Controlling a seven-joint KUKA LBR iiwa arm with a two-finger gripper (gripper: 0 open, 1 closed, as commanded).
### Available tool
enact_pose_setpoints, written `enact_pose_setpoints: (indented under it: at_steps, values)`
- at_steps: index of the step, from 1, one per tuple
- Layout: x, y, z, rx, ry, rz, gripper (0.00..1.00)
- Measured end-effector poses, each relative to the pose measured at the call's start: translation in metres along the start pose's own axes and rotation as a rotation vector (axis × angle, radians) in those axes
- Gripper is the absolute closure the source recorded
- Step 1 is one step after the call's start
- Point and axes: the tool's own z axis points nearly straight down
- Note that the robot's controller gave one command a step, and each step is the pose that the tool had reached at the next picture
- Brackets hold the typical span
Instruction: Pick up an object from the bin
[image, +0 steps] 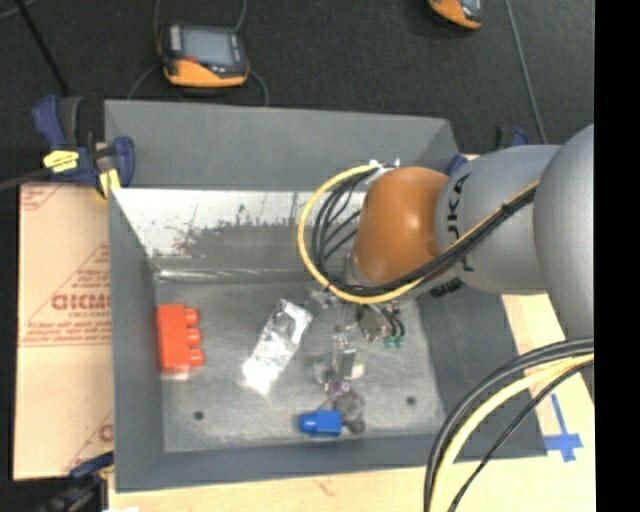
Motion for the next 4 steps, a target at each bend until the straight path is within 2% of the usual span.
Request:
enact_pose_setpoints:
  at_steps: [1, 2, 4]
  values:
    - [0.001, 0.006, 0.025, -0.003, 0.002, 0.189, 0.0]
    - [-0.001, 0.005, 0.023, -0.002, -0.003, 0.188, 1.0]
    - [-0.033, 0.002, -0.156, -0.003, -0.01, 0.188, 1.0]
